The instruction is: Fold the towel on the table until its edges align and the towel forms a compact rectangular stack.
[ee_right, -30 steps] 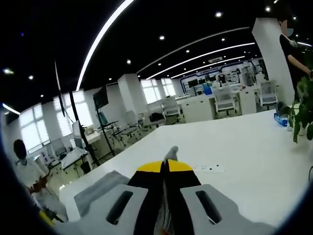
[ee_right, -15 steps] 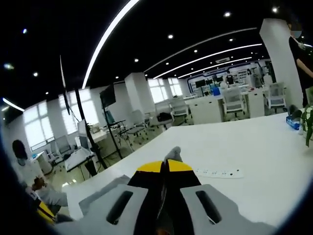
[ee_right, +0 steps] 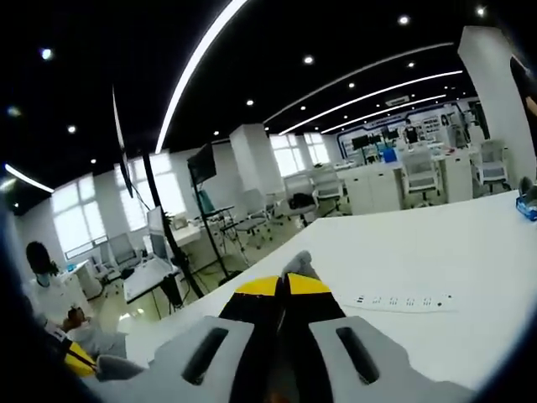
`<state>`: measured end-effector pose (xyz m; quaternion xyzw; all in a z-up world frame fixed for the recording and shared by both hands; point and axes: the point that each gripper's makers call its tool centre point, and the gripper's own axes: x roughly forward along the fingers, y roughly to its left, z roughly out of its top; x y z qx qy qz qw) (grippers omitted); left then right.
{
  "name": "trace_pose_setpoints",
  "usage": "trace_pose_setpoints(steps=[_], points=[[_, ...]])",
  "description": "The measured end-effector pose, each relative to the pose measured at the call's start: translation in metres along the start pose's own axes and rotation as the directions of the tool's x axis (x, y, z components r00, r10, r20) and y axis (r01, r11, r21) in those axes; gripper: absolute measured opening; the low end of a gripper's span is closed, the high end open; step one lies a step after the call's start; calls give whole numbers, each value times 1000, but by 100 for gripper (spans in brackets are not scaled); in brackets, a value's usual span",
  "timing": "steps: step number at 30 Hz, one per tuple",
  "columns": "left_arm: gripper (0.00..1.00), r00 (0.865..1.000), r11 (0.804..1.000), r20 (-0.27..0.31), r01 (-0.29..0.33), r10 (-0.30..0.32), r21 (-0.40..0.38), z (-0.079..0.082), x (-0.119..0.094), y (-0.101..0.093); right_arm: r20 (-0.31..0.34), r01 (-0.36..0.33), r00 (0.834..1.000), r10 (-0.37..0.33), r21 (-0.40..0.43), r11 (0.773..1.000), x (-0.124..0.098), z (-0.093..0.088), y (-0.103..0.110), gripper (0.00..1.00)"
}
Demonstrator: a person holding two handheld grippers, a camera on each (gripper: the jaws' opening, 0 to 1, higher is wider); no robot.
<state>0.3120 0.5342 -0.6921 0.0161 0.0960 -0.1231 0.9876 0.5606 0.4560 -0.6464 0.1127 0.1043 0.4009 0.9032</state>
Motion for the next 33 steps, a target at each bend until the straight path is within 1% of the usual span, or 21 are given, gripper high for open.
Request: trace_pose_setpoints(steps=[1, 6, 8, 9, 12, 13, 15, 20, 23, 28, 30, 33], points=[[3, 1000, 1000, 4, -11, 11, -15, 0, -2, 5, 1, -4, 1000, 4, -5, 1000, 3, 1, 3, 0], [3, 997, 997, 12, -70, 70, -13, 1, -10, 22, -2, -45, 999, 45, -11, 999, 25, 1, 25, 0], [3, 994, 994, 12, -106, 106, -20, -1, -14, 33, -7, -56, 998, 56, -9, 998, 31, -1, 33, 0], [3, 989, 989, 18, -147, 148, -26, -2, -17, 42, -7, -57, 998, 57, -8, 998, 34, -1, 35, 0], [3, 981, 982, 24, -191, 191, -16, -4, -23, 55, -6, -66, 998, 66, -4, 998, 43, -3, 43, 0], [3, 977, 978, 24, -210, 210, -16, -7, -26, 63, -11, -71, 997, 71, -8, 997, 44, -5, 48, 0], [3, 974, 974, 20, -226, 227, -33, -11, -28, 69, -24, -81, 996, 81, -16, 997, 49, -9, 54, 0], [3, 964, 963, 2, -266, 267, -48, -23, -36, 78, -45, -92, 995, 91, -12, 996, 64, -19, 63, 0], [3, 956, 954, -3, -292, 293, -62, -29, -42, 83, -48, -103, 994, 103, 1, 995, 73, -24, 74, 0], [3, 944, 942, -1, -329, 330, -67, -29, -51, 91, -57, -123, 991, 123, -6, 992, 86, -26, 87, 0], [3, 941, 939, -2, -337, 337, -72, -30, -52, 97, -61, -123, 991, 121, -33, 992, 91, -28, 92, 0], [3, 933, 930, -8, -359, 359, -76, -33, -55, 104, -66, -136, 989, 133, -43, 990, 97, -32, 100, 0]])
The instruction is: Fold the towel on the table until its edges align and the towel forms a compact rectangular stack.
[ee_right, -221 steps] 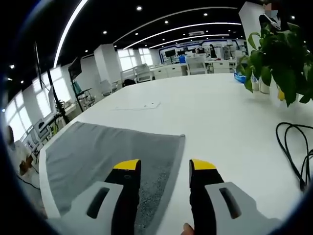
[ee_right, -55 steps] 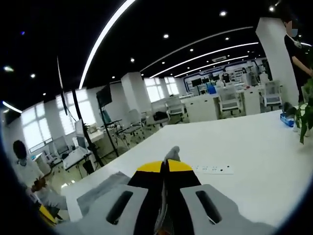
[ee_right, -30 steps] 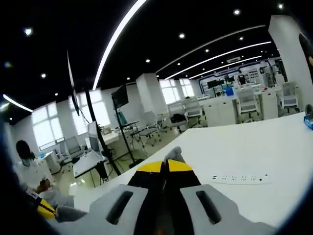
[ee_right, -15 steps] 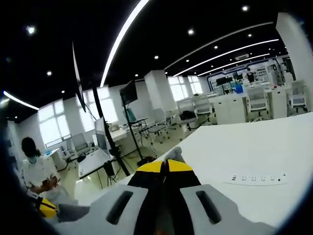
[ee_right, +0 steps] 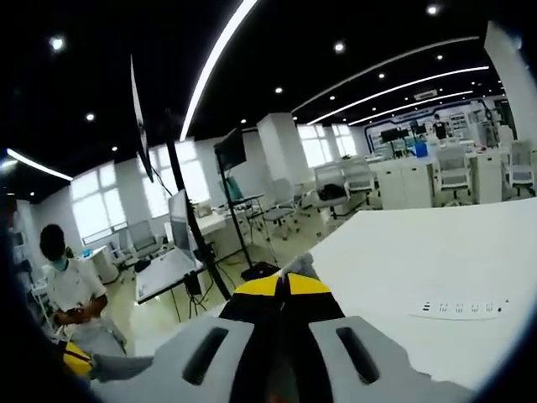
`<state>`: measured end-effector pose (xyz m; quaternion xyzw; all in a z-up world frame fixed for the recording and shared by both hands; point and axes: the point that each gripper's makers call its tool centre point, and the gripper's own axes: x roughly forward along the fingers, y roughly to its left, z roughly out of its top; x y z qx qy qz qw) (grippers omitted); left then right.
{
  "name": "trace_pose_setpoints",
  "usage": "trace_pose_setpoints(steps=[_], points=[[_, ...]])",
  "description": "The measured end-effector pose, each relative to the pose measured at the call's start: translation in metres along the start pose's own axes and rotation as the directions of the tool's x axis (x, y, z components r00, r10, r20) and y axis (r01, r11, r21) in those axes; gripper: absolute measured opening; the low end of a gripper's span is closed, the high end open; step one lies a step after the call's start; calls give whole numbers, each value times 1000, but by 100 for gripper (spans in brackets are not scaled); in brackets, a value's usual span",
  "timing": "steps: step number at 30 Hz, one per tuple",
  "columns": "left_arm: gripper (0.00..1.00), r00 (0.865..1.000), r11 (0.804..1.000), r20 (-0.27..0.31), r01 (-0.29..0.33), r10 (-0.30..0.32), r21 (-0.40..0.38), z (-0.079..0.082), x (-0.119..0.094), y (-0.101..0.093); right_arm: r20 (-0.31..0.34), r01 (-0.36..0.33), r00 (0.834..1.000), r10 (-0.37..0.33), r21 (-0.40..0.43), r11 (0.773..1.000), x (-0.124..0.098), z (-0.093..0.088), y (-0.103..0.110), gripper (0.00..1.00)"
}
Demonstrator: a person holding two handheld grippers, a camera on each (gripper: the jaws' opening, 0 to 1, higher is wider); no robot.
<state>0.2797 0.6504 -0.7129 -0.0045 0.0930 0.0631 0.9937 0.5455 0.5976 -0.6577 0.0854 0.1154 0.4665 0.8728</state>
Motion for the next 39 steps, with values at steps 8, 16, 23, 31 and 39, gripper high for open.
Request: trace_pose_setpoints(steps=[8, 16, 23, 31, 39], points=[[3, 997, 997, -27, -68, 67, -34, -14, -2, 21, -36, -31, 999, 30, -9, 999, 30, -18, 7, 0], [3, 991, 989, -65, -125, 120, -76, -35, 3, 38, -99, -47, 994, 43, -36, 998, 61, -49, 17, 0], [3, 984, 979, -99, -162, 151, -120, -59, 15, 59, -170, -13, 985, -1, -81, 997, 86, -83, 17, 0], [3, 969, 967, -161, -212, 189, -139, -98, 25, 81, -216, -12, 976, -7, -87, 996, 121, -124, 27, 0], [3, 944, 941, -209, -292, 255, -171, -125, 28, 106, -224, 7, 974, -34, -121, 993, 149, -149, 28, 0]])
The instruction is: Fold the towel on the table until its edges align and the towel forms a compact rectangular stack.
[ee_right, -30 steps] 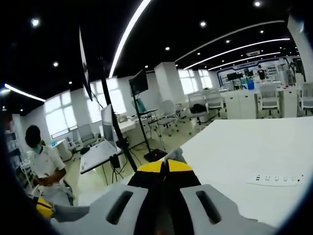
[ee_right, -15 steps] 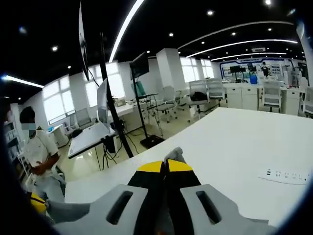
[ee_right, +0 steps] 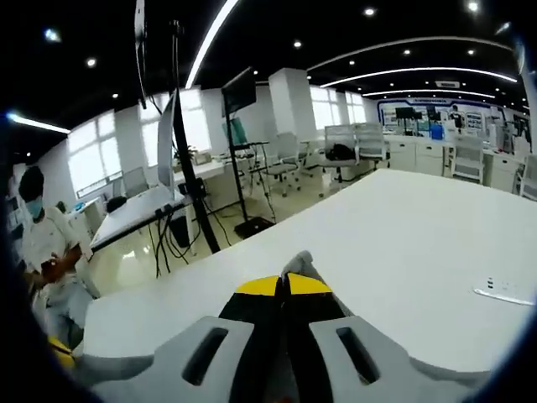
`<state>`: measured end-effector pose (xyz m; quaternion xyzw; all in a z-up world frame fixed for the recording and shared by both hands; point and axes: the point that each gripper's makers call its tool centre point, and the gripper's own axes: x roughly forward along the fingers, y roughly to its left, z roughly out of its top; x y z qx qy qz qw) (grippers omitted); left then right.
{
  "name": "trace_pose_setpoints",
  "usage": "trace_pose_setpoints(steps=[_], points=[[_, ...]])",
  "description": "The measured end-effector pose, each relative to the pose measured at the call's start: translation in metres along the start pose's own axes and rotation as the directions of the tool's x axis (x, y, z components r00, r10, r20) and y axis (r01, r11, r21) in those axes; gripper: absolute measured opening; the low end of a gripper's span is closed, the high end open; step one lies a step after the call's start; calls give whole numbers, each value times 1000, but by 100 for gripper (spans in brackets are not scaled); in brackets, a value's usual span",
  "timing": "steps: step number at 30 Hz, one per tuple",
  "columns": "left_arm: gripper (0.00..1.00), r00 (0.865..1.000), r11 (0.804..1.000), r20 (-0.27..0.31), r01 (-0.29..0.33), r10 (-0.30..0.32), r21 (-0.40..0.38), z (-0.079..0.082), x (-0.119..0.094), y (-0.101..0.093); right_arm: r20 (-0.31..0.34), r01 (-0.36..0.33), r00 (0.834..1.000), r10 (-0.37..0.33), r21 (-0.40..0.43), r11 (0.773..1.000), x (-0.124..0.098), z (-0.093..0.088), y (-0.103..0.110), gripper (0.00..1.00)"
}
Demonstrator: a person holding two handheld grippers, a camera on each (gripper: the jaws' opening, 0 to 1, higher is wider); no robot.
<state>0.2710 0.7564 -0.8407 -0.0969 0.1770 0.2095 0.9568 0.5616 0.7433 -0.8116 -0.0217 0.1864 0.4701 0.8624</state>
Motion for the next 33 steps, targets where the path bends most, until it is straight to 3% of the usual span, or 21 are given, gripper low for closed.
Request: trace_pose_setpoints(steps=[14, 18, 23, 26, 30, 33], points=[[3, 998, 1000, -55, -24, 23, -9, -31, 11, 12, -33, 17, 999, -18, -11, 1000, 40, -34, 8, 0], [3, 997, 1000, -75, -26, 25, -16, -41, 15, 16, -50, 8, 999, -11, -60, 998, 46, -38, 11, 0], [3, 995, 999, -90, -32, 29, -27, -44, 17, 17, -53, 11, 999, -13, -49, 999, 45, -40, 11, 0], [4, 997, 996, -79, 11, -18, -93, -43, 21, 10, -27, -53, 998, 51, -107, 993, 43, -36, 21, 2], [6, 995, 999, -94, -26, 22, -43, -46, 22, 21, -39, -84, 996, 79, -124, 989, 39, -35, 21, 7], [13, 995, 999, -97, -33, 31, -16, -44, 25, 25, -46, -83, 996, 78, -108, 991, 38, -34, 14, 14]])
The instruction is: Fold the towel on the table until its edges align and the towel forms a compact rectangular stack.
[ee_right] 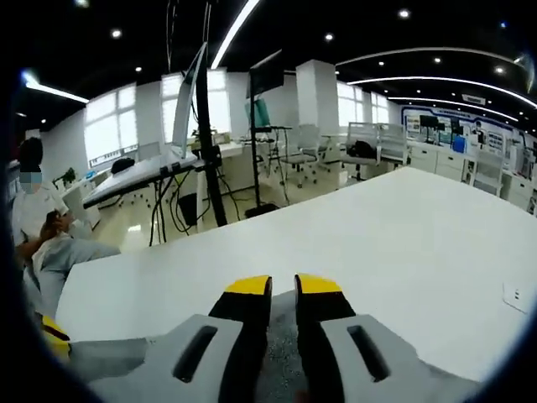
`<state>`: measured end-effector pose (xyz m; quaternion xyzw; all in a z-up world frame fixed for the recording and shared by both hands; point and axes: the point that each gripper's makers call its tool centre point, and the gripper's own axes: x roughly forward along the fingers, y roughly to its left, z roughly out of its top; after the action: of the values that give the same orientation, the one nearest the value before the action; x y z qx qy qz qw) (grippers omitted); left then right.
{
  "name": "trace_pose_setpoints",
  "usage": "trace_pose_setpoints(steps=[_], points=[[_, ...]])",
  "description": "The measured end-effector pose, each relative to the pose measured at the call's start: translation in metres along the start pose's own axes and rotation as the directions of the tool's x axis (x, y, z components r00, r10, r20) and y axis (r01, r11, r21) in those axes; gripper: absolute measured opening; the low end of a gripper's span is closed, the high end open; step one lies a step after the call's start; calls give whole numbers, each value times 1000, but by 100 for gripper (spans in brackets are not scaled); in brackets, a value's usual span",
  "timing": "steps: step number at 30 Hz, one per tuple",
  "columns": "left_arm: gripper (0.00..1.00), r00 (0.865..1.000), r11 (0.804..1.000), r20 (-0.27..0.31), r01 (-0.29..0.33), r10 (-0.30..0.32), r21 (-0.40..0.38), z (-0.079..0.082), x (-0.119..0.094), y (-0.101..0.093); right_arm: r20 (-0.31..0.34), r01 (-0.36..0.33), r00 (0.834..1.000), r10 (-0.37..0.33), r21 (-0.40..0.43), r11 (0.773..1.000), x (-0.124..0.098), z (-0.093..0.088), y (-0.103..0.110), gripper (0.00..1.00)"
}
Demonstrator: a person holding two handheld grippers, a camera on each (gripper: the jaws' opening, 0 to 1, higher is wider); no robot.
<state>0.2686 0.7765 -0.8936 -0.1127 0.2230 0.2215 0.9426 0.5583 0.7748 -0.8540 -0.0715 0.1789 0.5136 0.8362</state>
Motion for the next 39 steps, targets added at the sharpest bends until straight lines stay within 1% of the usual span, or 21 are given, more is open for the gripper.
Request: trace_pose_setpoints(steps=[2, 3, 5, 6, 8, 9, 10, 11, 12, 13, 16, 17, 21, 22, 24, 29, 32, 37, 39], points=[[16, 999, 999, -15, 29, -29, 16, 0, 4, -4, -4, -1, 1000, 1, 15, 1000, -8, -2, -2, 16], [17, 998, 998, -31, 60, -59, 33, -1, 5, -8, -7, -2, 1000, 2, 15, 1000, -10, -3, -3, 17], [18, 998, 997, -33, 51, -49, 61, 0, 7, -3, -20, -4, 1000, 4, 15, 1000, -17, -7, -6, 19], [19, 997, 994, -40, 67, -64, 86, 1, 8, -3, -28, -1, 1000, 1, 13, 1000, -21, -10, -8, 20], [20, 997, 992, -43, 69, -65, 106, 3, 9, -1, -43, 1, 999, 0, 15, 1000, -23, -15, -14, 21], [20, 996, 990, -49, 74, -69, 118, 3, 9, -1, -54, 2, 999, -1, 16, 1000, -25, -17, -16, 21], [20, 997, 990, -47, 71, -66, 121, 4, 9, -1, -105, -9, 994, 8, -5, 1000, -29, -27, -18, 22], [20, 996, 990, -49, 74, -68, 123, 4, 10, 0, -123, -4, 992, 2, -19, 1000, -32, -30, -21, 22], [20, 996, 989, -56, 80, -74, 122, 4, 11, 1, -109, -2, 994, 0, -20, 1000, -35, -29, -22, 23], [20, 994, 989, -67, 88, -80, 121, 3, 12, 1, -108, -2, 994, 0, -18, 1000, -36, -30, -23, 23], [20, 992, 985, -90, 102, -90, 141, 0, 13, 3, -118, 20, 993, -21, -4, 1000, -49, -37, -34, 24], [20, 990, 984, -97, 111, -98, 142, -2, 11, 0, -122, 27, 992, -27, 1, 1000, -52, -39, -37, 24], [21, 984, 979, -125, 142, -124, 147, -7, 11, -1, -132, 58, 990, -55, 14, 998, -68, -47, -51, 24], [21, 984, 978, -130, 144, -126, 147, -8, 11, -1, -135, 67, 989, -64, 18, 998, -71, -49, -55, 24], [21, 982, 978, -142, 143, -122, 152, -9, 10, -1, -136, 77, 988, -74, 19, 997, -79, -51, -58, 24], [21, 981, 978, -144, 150, -129, 144, -10, 10, -2, -148, 113, 983, -110, 12, 994, -97, -58, -78, 24], [20, 980, 978, -150, 155, -133, 140, -12, 11, -3, -157, 141, 978, -137, 16, 990, -109, -63, -94, 24], [19, 979, 976, -153, 157, -134, 148, -11, 11, -5, -171, 198, 966, -192, 17, 980, -134, -72, -122, 24], [19, 979, 975, -154, 159, -135, 158, -11, 11, -5, -177, 216, 962, -209, 20, 976, -141, -75, -131, 24]])
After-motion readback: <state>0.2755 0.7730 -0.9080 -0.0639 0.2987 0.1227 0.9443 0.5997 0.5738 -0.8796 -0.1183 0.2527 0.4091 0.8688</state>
